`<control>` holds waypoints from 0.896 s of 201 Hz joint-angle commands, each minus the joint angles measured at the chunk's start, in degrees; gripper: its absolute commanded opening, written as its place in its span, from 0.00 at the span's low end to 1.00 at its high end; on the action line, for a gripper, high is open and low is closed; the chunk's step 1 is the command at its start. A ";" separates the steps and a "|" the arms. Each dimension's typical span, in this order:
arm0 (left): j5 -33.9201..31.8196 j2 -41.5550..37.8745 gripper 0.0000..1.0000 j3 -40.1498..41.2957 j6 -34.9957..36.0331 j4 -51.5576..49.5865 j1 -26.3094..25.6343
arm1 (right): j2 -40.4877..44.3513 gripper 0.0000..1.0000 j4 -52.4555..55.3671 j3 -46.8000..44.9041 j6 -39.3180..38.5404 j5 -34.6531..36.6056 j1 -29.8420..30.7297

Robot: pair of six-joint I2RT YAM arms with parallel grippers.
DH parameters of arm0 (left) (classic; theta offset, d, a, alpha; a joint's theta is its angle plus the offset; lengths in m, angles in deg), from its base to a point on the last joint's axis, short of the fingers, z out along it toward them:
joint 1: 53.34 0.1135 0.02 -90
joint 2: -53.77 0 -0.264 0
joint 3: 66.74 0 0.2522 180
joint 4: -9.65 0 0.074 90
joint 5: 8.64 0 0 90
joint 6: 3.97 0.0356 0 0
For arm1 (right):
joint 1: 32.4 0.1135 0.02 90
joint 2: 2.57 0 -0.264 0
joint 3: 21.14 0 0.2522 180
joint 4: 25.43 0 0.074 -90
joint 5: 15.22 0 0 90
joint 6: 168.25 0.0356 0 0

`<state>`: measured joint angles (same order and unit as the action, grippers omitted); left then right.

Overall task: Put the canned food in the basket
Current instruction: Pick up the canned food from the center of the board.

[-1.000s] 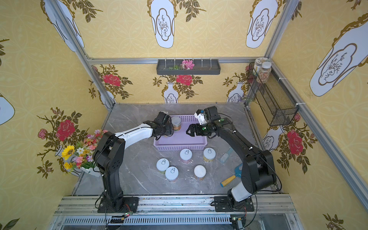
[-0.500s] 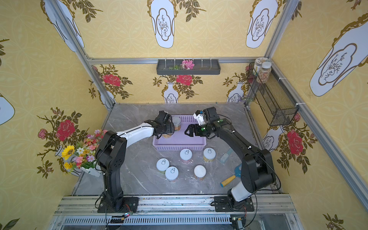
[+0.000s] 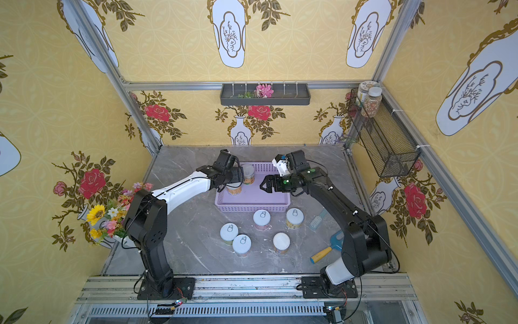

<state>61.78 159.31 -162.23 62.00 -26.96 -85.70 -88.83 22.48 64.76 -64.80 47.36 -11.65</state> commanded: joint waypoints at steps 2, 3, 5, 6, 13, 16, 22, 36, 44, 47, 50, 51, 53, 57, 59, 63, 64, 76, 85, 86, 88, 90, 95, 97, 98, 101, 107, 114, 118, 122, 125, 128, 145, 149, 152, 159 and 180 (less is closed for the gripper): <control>1.07 -4.44 0.98 1.92 -3.87 -2.39 -1.63 | 1.80 0.97 5.70 1.53 0.54 7.26 2.47; 1.09 -4.71 0.98 2.01 -3.87 -2.39 -1.69 | 1.88 0.97 5.99 1.61 0.62 7.54 2.64; 1.11 -5.25 0.98 2.39 -4.17 -2.31 -1.82 | 2.04 0.97 6.47 1.67 0.83 8.23 2.89; 1.11 -5.60 0.98 2.64 -4.31 -2.39 -1.91 | 2.14 0.97 6.64 1.72 0.94 8.51 3.07; 1.59 -7.62 0.98 3.80 -5.43 -2.46 -2.46 | 2.84 0.97 8.19 1.95 1.85 10.50 4.17; 1.92 -8.48 0.98 4.38 -5.94 -2.46 -2.61 | 3.11 0.97 8.91 2.03 2.28 11.64 4.81; 2.43 -10.11 0.97 5.29 -6.99 -2.53 -2.94 | 3.44 0.97 10.62 2.43 3.33 14.10 6.19; 3.14 -13.62 0.98 6.58 -9.84 -4.72 -3.32 | 3.82 0.97 14.52 3.34 5.18 19.22 10.01; 3.87 -15.63 0.98 7.60 -11.29 -6.00 -3.32 | 3.67 0.97 16.60 3.97 6.55 22.40 12.12; 4.23 -16.38 0.99 8.09 -11.80 -6.33 -3.32 | 3.49 0.97 17.44 4.08 7.09 23.47 13.27; 4.66 -17.27 0.99 8.58 -12.19 -6.53 -3.32 | 3.34 0.97 18.20 4.35 7.71 24.27 13.72; 4.82 -17.50 0.99 8.72 -12.36 -6.56 -3.32 | 3.31 0.97 18.39 4.35 7.94 24.61 14.23; 5.23 -18.00 0.99 8.97 -12.55 -6.63 -3.32 | 3.21 0.97 18.84 4.47 8.31 25.11 14.45; 5.98 -19.10 0.99 9.86 -12.90 -6.68 -3.31 | 3.14 0.97 19.62 4.54 9.12 26.14 15.60; 6.42 -19.72 0.99 10.33 -13.11 -6.68 -3.32 | 3.05 0.97 19.87 4.58 9.62 26.66 16.00; 7.17 -20.76 0.99 11.22 -13.51 -6.60 -3.28 | 2.96 0.97 20.45 4.53 10.56 27.42 16.77; 7.40 -21.01 1.00 11.41 -13.64 -6.59 -3.26 | 2.95 0.97 20.62 4.52 10.77 27.59 16.99; 9.11 -23.75 1.00 13.77 -15.36 -6.85 -3.15 | 2.77 0.97 21.11 3.88 13.14 29.08 18.78; 10.63 -25.43 1.00 15.25 -16.53 -7.23 -2.90 | 2.23 0.97 21.45 3.29 14.99 29.63 19.45; 10.80 -25.53 1.00 15.45 -16.64 -7.35 -2.85 | 2.15 0.97 21.51 3.32 15.23 29.67 19.52; 11.18 -25.95 1.00 15.79 -16.96 -7.38 -2.81 | 2.01 0.97 21.58 3.17 15.69 29.65 19.64; 11.52 -26.25 1.00 16.12 -17.11 -7.49 -2.76 | 1.81 0.97 21.59 3.16 16.03 29.63 19.67; 12.75 -27.06 1.00 17.10 -17.16 -7.41 -2.58 | 1.36 0.97 21.41 2.95 16.63 29.41 20.09; 13.21 -27.36 1.00 17.43 -17.14 -7.41 -2.50 | 1.18 0.97 21.29 2.93 16.74 29.48 20.24; 13.45 -27.47 1.00 17.68 -17.16 -7.35 -2.47 | 1.09 0.97 21.21 2.92 16.81 29.46 20.35; 14.06 -27.96 1.00 18.24 -18.75 -7.36 -2.37 | 0.76 0.97 21.16 3.00 17.06 29.67 20.74; 15.20 -28.84 1.00 19.32 -19.61 -7.27 -2.26 | 0.05 0.97 21.15 3.29 17.60 30.13 21.50; 16.79 -30.00 1.00 20.84 -20.48 -6.93 -1.76 | -0.90 0.97 21.09 3.58 18.08 30.33 22.14; 17.79 -30.66 1.00 21.71 -20.81 -6.43 -1.50 | -1.31 0.97 21.05 3.71 18.30 30.36 22.45; 18.84 -31.38 1.00 22.74 -21.15 -5.85 -1.20 | -1.99 0.97 21.02 3.94 18.54 30.47 22.77; 19.68 -31.96 1.00 23.41 -21.39 -5.35 -0.95 | -2.49 0.97 21.16 4.11 18.93 30.48 22.95; 20.47 -32.54 1.00 23.84 -21.60 -4.68 -0.69 | -3.20 0.97 21.35 4.42 19.42 30.62 23.22; 26.36 -35.72 1.00 28.63 -22.74 -0.86 1.18 | -5.56 0.97 20.80 4.86 20.71 30.20 24.76; 27.30 -36.46 1.00 29.63 -23.01 -0.16 1.58 | -6.00 0.97 20.66 4.98 21.08 30.18 25.03; 27.91 -37.06 1.00 30.29 -23.26 0.35 1.93 | -6.29 0.97 20.48 5.01 21.44 30.25 25.27; 29.27 -38.28 1.00 31.79 -23.61 1.38 2.59 | -6.80 0.97 20.11 5.03 21.89 30.11 25.71; 31.23 -41.40 1.00 34.91 -24.13 2.03 3.91 | -8.47 0.97 19.90 4.65 24.71 30.46 26.40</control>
<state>86.87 120.38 -129.93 39.44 -28.78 -82.75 -95.96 42.52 69.28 -44.49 76.54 14.10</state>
